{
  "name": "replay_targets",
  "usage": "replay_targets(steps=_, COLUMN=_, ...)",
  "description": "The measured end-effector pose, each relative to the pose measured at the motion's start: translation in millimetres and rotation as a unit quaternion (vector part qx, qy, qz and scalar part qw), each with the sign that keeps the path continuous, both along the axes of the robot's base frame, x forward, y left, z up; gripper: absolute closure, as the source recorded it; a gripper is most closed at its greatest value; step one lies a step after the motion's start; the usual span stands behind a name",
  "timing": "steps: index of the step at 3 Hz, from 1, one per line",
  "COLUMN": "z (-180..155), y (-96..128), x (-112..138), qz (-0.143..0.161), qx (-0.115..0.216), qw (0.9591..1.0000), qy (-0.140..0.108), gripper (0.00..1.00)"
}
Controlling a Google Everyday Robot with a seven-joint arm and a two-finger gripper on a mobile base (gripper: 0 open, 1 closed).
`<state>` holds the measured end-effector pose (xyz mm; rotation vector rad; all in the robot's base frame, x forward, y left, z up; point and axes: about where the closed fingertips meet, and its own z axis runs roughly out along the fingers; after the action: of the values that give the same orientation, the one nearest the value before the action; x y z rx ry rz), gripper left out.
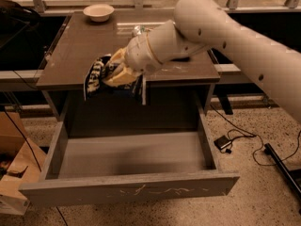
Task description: Pick blue chip bag from top drawer and place on counter
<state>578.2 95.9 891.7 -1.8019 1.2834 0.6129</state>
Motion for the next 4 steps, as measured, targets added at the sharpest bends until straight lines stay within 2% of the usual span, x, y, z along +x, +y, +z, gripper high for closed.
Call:
replay_targets(steps=1, z=39, y=10, x=38, qz=-0.012, qx=-0.004, qw=0.9991, qy=-0.04, gripper=1.0)
replay_targets(steps=2, z=58, y=22, x=76, qz=-0.026, qx=-0.005, qw=0.9982, qy=-0.055, gripper=1.0)
replay_targets(steps=3, z=55, y=34, x=112, qz=-0.036, qx=-0.006, qw=0.9982, qy=-0.048, gripper=0.82)
replay_targets(steps=4, z=35, y=44, x=142, qz=-0.047, qx=-0.001, qw=0.9985, qy=-0.027, gripper=0.59)
